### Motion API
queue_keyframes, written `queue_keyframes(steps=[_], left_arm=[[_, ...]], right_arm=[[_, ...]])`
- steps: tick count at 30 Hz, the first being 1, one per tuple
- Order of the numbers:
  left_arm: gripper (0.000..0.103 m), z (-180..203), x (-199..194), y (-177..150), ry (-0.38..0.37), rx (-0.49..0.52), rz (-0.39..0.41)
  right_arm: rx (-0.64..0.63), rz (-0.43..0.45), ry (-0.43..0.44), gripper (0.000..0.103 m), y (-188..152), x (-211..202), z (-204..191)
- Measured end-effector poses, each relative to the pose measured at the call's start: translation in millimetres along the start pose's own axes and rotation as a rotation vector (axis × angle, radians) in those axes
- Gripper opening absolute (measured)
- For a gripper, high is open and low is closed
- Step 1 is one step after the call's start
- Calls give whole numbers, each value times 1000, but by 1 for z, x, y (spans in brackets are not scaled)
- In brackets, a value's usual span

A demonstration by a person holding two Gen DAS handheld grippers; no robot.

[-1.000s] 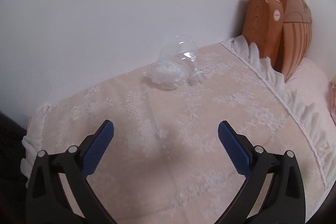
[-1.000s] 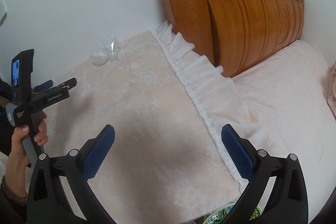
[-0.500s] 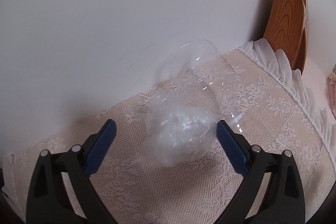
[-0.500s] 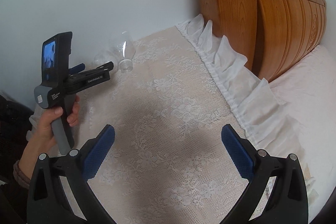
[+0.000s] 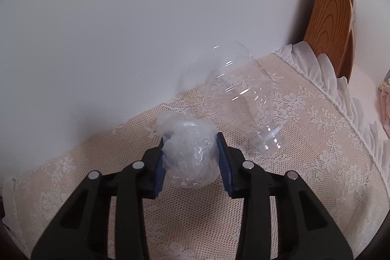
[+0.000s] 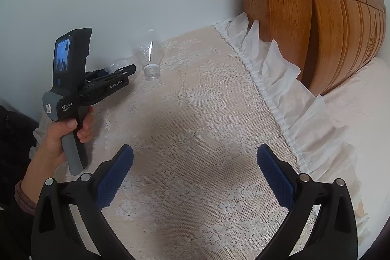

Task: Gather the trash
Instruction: 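Grasp the clear plastic bag with the left gripper while the right grasps the clear bottle, then carry the plastic bag and bottle over the green wastebasket with both grippers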

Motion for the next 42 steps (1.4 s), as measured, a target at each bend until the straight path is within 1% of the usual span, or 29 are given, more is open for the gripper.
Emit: queue_keyframes(steps=[4,8,11,13,16,19,22,26,29,31,32,35,42], left_arm=[[36,-11,-32,-1,16,-32,17],[36,-24,-64,-1,43,-42,42],[36,-38,-77,-2,63,-58,45],[36,-46,-77,-2,62,-72,39],[36,-60,-74,-4,74,-79,37],[36,-67,-62,-6,83,-81,20],[36,-70,-53,-8,80,-78,10],[36,-68,-41,-9,76,-75,-6],[36,-65,-34,-9,72,-75,-14],[36,-65,-31,-10,72,-78,-19],[36,-64,-30,-10,68,-81,-21],[36,-62,-27,-9,68,-79,-24],[36,-63,-33,-10,69,-78,-17]], right_arm=[[-18,4,2,101,5,1,-7],[-64,15,14,101,25,10,-24],[-121,16,8,101,45,27,-40],[-163,16,16,101,64,47,-53],[-192,7,12,101,86,76,-62],[-199,-23,-1,101,114,121,-69],[-175,-41,3,101,129,146,-73],[-196,-43,-7,100,137,160,-81],[-246,-58,-26,97,136,168,-89],[-284,-75,-63,94,133,176,-91],[-291,-80,-72,88,131,178,-92],[-289,-69,-73,65,130,178,-93],[-272,-46,-58,64,125,161,-87]])
Point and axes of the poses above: each gripper's, at about its wrist camera, not at the fingertips, and x roughly the way its jaws point, z to its right, y to its top, the point moved 10 cm from there along x, roughly the way its jaws point, and after that the axes turned 4 degrees about y, right-handed, at the moved point
